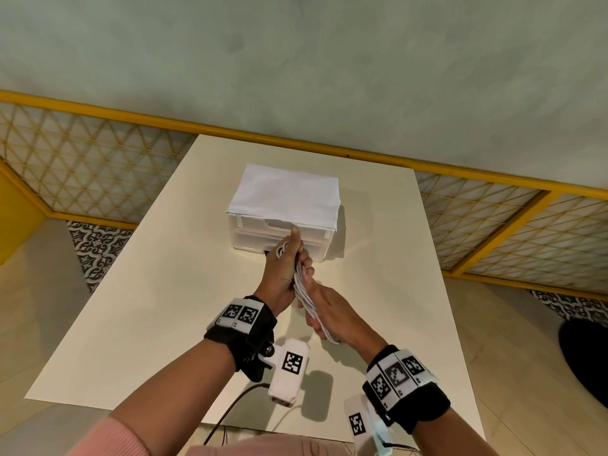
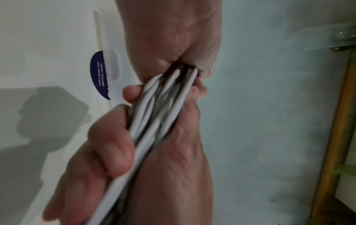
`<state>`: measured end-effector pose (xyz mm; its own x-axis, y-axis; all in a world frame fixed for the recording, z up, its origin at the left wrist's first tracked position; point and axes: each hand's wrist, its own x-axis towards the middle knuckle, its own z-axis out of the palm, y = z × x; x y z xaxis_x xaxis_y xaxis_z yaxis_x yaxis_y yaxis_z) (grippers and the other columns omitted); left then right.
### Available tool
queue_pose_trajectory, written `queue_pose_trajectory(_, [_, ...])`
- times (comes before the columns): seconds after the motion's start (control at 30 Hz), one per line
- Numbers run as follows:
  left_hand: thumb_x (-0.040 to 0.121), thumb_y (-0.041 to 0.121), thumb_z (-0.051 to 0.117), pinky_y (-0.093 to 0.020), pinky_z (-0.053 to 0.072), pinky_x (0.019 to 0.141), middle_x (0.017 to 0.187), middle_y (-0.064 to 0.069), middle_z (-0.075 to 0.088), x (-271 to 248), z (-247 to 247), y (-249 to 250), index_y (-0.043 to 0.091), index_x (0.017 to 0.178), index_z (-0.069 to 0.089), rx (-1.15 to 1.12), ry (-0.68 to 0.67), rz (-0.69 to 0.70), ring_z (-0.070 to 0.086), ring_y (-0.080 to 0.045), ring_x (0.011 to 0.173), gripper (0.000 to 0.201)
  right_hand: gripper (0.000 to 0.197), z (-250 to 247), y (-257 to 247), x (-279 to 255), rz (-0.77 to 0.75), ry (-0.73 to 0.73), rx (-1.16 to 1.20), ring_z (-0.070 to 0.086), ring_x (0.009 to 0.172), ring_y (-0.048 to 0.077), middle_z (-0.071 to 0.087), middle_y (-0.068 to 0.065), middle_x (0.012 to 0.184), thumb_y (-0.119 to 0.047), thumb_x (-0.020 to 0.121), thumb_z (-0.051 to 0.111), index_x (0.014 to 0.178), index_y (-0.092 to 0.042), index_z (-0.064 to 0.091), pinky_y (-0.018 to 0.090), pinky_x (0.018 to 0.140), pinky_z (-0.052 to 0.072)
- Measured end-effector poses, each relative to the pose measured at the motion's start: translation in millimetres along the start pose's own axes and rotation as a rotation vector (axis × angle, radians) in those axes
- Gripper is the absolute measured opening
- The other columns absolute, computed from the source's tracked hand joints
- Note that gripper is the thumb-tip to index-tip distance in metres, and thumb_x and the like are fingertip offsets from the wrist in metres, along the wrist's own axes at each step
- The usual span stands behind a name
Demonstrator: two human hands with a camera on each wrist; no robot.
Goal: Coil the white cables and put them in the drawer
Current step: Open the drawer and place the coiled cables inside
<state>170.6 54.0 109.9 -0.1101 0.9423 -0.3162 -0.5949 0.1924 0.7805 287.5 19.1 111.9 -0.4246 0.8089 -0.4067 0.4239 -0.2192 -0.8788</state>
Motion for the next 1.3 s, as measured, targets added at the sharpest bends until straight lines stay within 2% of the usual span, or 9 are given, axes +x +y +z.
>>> queue_pose_trajectory(0.1, [0.091, 0.042, 0.054, -0.025, 0.050, 0.063, 0.068, 0.002, 0.063, 9.0, -9.1, -6.8, 0.014, 0.073, 0.056, 0.037, -0.081, -0.087, 0.066, -0.013, 0.075, 0.033, 0.054, 0.0, 10.0, 4.7, 0.025, 0.039, 0.050, 0.034, 0.036, 0.011, 0.041, -0.004, 0.048, -0.058, 0.095, 0.025, 0.081, -0.013, 0.050, 0.019, 0.039, 0.031])
queue_pose_trajectory(0.23, [0.087, 0.065, 0.039, -0.035, 0.049, 0.088, 0.115, -0.001, 0.063, 23.5, -28.9, -22.8, 0.021, 0.113, 0.062, -0.036, -0.055, -0.258, 0.060, -0.018, 0.108, 0.056, 0.054, -1.8, 27.1, 13.4, 0.088, 0.086, 0.078, 0.034, 0.034, 0.011, 0.041, -0.003, 0.047, -0.056, 0.096, 0.027, 0.081, -0.011, 0.052, 0.020, 0.039, 0.030])
queue_pose_trajectory(0.4, [0.096, 0.049, 0.037, -0.032, 0.047, 0.077, 0.095, 0.000, 0.052, 58.3, -64.9, -37.5, 0.019, 0.101, 0.056, -0.127, 0.241, -0.230, 0.057, -0.010, 0.073, 0.037, 0.054, -8.1, 49.9, 22.6, 0.174, 0.138, 0.135, 0.034, 0.034, 0.011, 0.040, 0.001, 0.050, -0.056, 0.096, 0.029, 0.080, -0.010, 0.052, 0.019, 0.038, 0.029])
queue_pose_trajectory(0.5, [0.097, 0.047, 0.036, -0.034, 0.045, 0.096, 0.119, -0.007, 0.056, 84.3, -71.8, -33.6, 0.009, 0.126, 0.051, -0.078, 0.296, -0.224, 0.056, -0.018, 0.114, 0.051, 0.055, -13.0, 59.8, 30.7, 0.232, 0.164, 0.158, 0.036, 0.035, 0.012, 0.042, 0.000, 0.050, -0.059, 0.094, 0.031, 0.079, -0.011, 0.054, 0.020, 0.039, 0.030])
queue_pose_trajectory(0.63, [0.094, 0.050, 0.039, -0.022, 0.049, 0.080, 0.088, -0.001, 0.057, 97.9, -73.1, -30.4, 0.008, 0.089, 0.055, -0.063, 0.282, -0.233, 0.060, -0.009, 0.089, 0.044, 0.064, -22.3, 65.5, 36.8, 0.252, 0.176, 0.107, 0.041, 0.041, 0.016, 0.047, 0.000, 0.052, -0.075, 0.083, 0.033, 0.077, -0.016, 0.058, 0.027, 0.046, 0.035])
queue_pose_trajectory(0.77, [0.088, 0.052, 0.050, -0.017, 0.045, 0.057, 0.071, 0.003, 0.045, 94.6, -86.1, -40.9, 0.017, 0.072, 0.050, -0.049, 0.237, -0.301, 0.051, -0.006, 0.055, 0.038, 0.054, -35.4, 40.6, 38.7, 0.212, 0.133, 0.117, 0.037, 0.039, 0.013, 0.043, 0.002, 0.053, -0.060, 0.093, 0.031, 0.080, -0.012, 0.054, 0.021, 0.041, 0.032])
queue_pose_trajectory(0.87, [0.090, 0.050, 0.044, -0.024, 0.053, 0.070, 0.068, -0.001, 0.046, 77.7, -95.9, -52.1, 0.016, 0.069, 0.047, -0.028, 0.160, -0.341, 0.056, -0.015, 0.068, 0.040, 0.052, -43.5, 19.2, 49.5, 0.162, 0.085, 0.065, 0.038, 0.039, 0.014, 0.045, 0.004, 0.054, -0.056, 0.095, 0.032, 0.077, -0.012, 0.054, 0.020, 0.041, 0.033])
queue_pose_trajectory(1.03, [0.098, 0.040, 0.035, -0.041, 0.039, 0.105, 0.068, -0.009, 0.056, 44.3, -102.8, -60.6, 0.007, 0.069, 0.053, -0.021, 0.165, -0.374, 0.061, -0.026, 0.097, 0.048, 0.055, -35.5, -8.6, 98.9, 0.077, -0.071, -0.185, 0.040, 0.042, 0.016, 0.047, 0.008, 0.059, -0.058, 0.095, 0.028, 0.084, -0.014, 0.058, 0.020, 0.043, 0.035])
queue_pose_trajectory(1.3, [0.099, 0.034, 0.037, -0.028, 0.046, 0.094, 0.056, -0.006, 0.061, 39.8, -109.7, -57.7, 0.005, 0.068, 0.052, -0.110, 0.170, -0.359, 0.071, -0.014, 0.070, 0.045, 0.057, -13.4, -3.1, 171.9, 0.150, -0.261, -0.559, 0.047, 0.040, 0.014, 0.055, 0.005, 0.059, -0.058, 0.095, 0.023, 0.116, -0.017, 0.057, 0.022, 0.046, 0.037])
